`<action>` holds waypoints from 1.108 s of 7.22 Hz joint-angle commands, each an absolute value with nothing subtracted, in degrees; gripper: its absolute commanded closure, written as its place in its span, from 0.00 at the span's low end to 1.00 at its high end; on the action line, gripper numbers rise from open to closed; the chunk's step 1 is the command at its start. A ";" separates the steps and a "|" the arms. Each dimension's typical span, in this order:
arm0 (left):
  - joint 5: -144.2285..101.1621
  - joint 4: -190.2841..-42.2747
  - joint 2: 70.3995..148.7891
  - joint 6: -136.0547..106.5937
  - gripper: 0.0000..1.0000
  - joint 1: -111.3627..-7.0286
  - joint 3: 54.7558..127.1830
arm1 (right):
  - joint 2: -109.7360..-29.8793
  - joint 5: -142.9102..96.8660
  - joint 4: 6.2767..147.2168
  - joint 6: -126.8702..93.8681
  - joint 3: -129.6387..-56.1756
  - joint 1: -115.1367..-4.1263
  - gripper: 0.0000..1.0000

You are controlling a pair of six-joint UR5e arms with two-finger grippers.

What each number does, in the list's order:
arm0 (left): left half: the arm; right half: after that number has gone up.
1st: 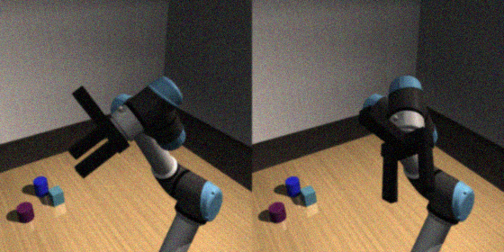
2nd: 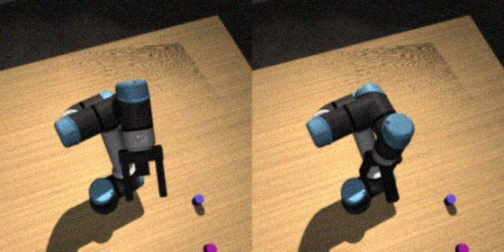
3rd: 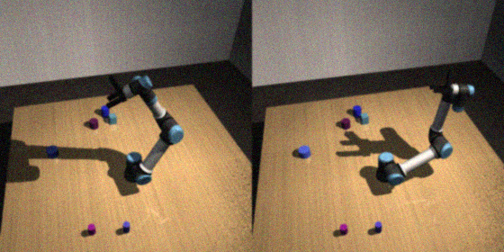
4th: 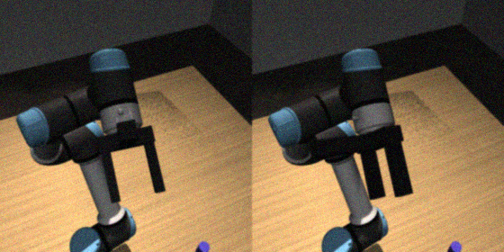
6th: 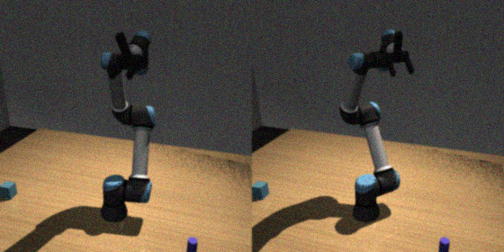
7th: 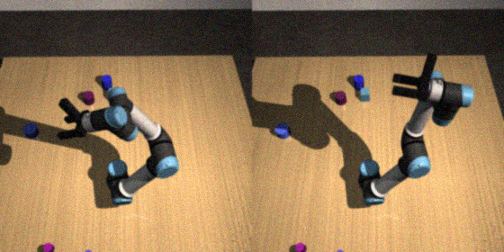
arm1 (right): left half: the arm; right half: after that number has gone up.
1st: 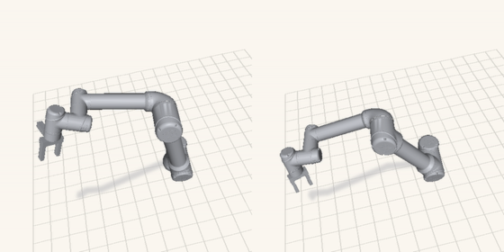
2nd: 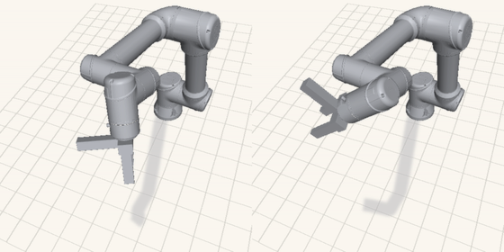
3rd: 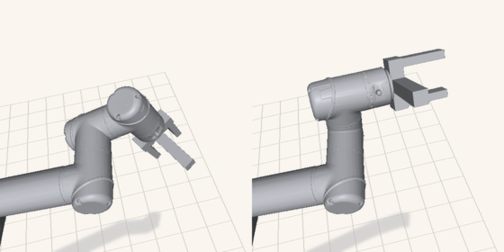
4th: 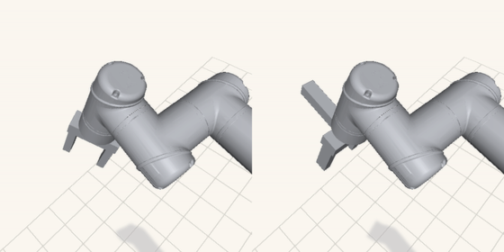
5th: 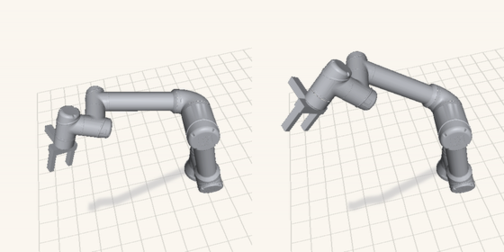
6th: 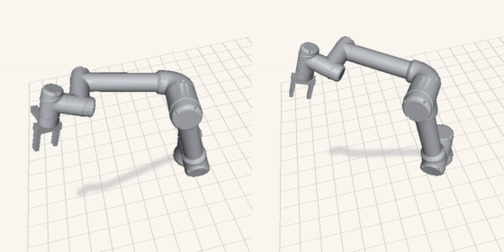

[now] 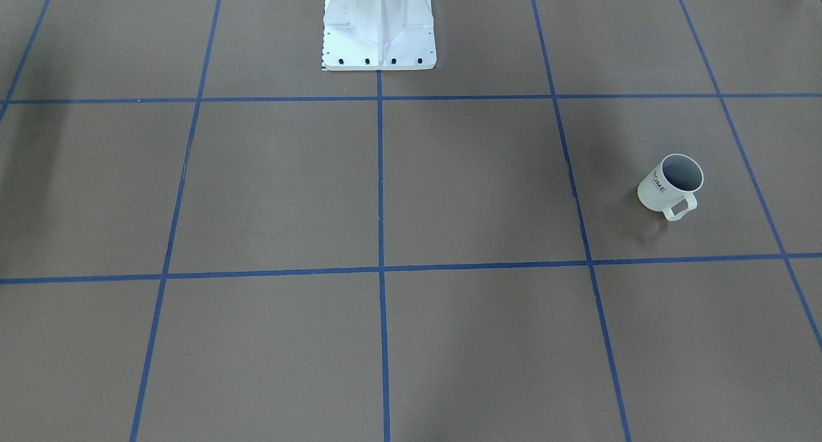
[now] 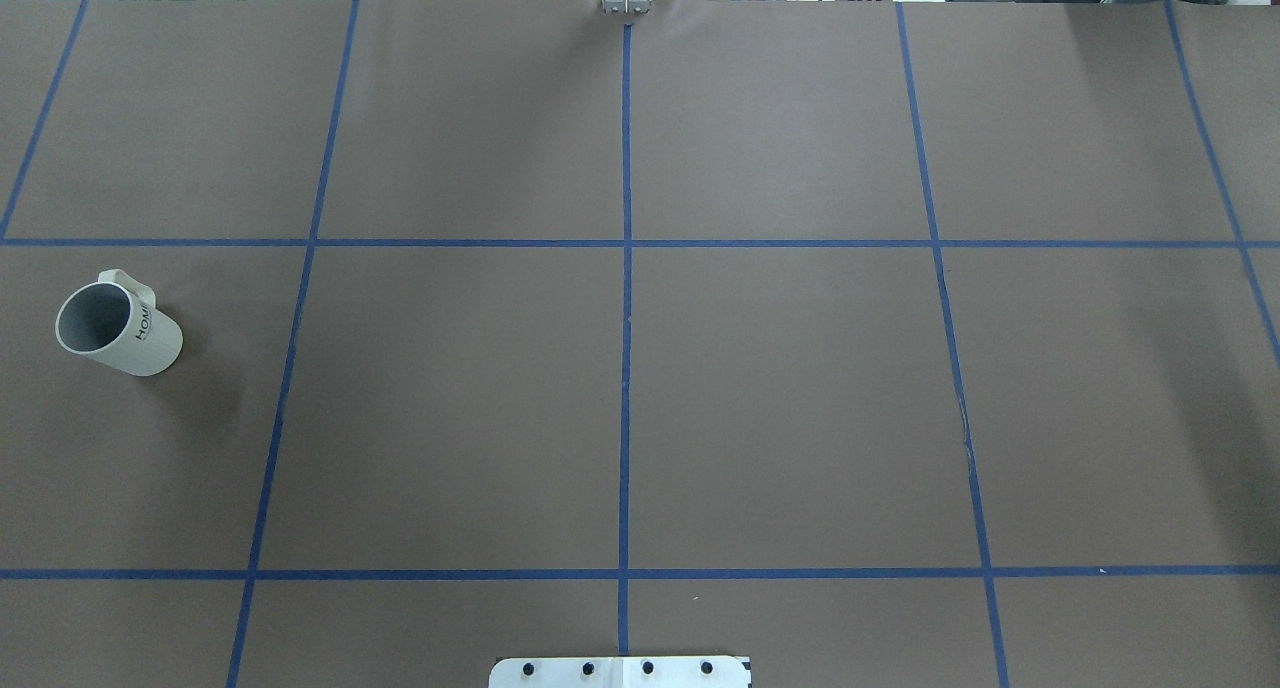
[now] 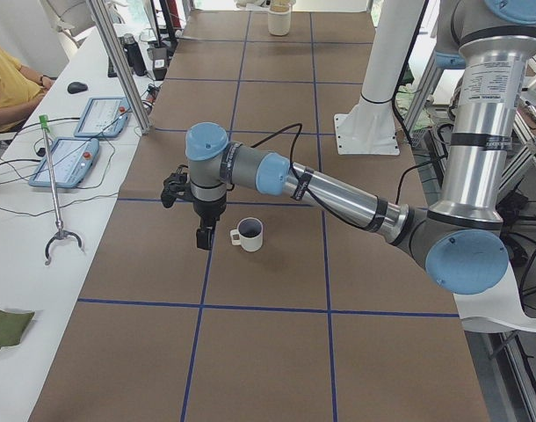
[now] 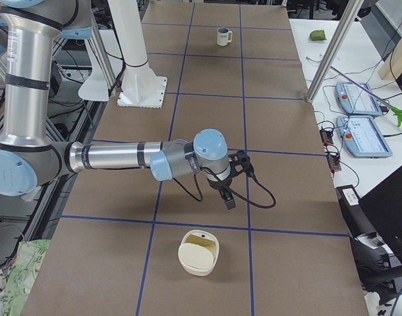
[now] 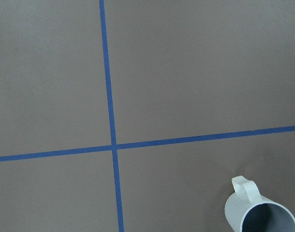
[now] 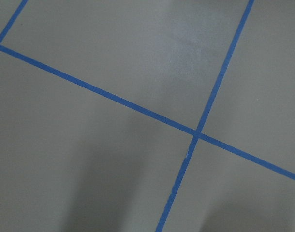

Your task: Left arm hands cup to right arm to dump lemon

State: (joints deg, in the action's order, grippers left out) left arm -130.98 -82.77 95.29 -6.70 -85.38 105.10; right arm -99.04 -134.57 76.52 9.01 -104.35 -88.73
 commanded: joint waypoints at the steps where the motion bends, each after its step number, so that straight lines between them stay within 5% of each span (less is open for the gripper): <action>1: -131.22 -82.88 95.97 -2.41 0.00 -86.30 99.53 | -95.48 -135.17 77.25 8.18 -104.68 -88.68 0.00; 4: -135.79 -84.71 92.03 -1.41 0.00 -87.45 99.14 | -91.16 -135.62 86.82 8.17 -103.80 -89.73 0.00; 8: -135.53 -84.81 92.02 -2.20 0.00 -87.45 101.77 | -96.14 -136.31 83.43 8.96 -105.11 -89.74 0.00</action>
